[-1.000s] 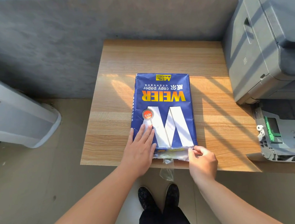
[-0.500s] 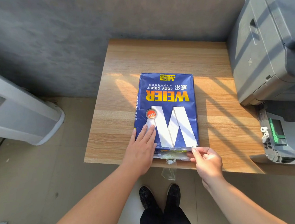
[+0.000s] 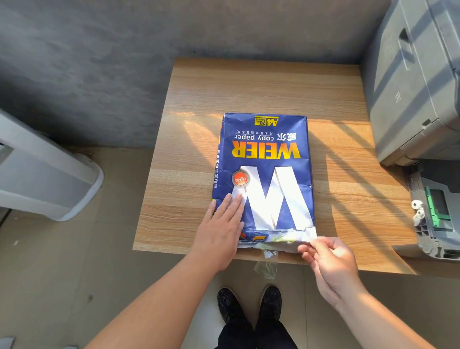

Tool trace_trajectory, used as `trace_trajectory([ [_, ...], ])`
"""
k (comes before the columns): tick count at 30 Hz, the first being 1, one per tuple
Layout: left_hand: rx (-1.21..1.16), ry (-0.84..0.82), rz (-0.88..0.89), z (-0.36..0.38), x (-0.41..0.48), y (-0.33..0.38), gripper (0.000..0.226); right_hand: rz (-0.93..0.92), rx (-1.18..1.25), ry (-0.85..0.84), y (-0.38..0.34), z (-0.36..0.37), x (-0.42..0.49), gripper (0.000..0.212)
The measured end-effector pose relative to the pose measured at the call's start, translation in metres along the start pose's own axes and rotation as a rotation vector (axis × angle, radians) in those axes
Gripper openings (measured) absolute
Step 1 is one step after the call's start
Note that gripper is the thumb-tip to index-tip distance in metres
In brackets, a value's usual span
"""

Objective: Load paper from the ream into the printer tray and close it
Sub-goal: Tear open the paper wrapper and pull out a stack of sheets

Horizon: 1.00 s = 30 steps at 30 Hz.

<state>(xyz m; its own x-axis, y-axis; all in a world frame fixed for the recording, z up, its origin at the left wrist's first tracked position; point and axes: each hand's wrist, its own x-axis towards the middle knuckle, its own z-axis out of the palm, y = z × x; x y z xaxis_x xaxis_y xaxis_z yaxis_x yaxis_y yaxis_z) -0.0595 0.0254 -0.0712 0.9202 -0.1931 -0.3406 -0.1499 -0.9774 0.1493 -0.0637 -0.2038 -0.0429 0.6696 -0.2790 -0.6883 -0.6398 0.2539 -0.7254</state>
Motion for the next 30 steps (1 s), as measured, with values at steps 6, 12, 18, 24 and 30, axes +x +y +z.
trace_trajectory([
  [6, -0.050, 0.017, 0.002, 0.001, -0.002, -0.003, 0.058, 0.031, -0.056, -0.090, 0.004, 0.007, 0.001, 0.017],
  [12, -0.064, 0.021, 0.019, 0.002, -0.007, -0.006, 0.059, -0.010, -0.256, -0.143, 0.002, 0.016, 0.000, 0.018],
  [18, -0.074, 0.035, 0.008, 0.008, -0.009, -0.009, 0.065, 0.014, -0.257, -0.228, 0.004, 0.016, -0.002, 0.021],
  [24, -0.120, 0.010, 0.011, 0.004, -0.007, -0.013, 0.059, -0.011, -0.218, -0.233, 0.005, 0.001, -0.007, 0.022],
  [30, -0.165, 0.021, 0.013, -0.001, -0.013, -0.012, 0.055, 0.041, -0.265, -0.264, 0.009, -0.022, -0.019, 0.018],
])
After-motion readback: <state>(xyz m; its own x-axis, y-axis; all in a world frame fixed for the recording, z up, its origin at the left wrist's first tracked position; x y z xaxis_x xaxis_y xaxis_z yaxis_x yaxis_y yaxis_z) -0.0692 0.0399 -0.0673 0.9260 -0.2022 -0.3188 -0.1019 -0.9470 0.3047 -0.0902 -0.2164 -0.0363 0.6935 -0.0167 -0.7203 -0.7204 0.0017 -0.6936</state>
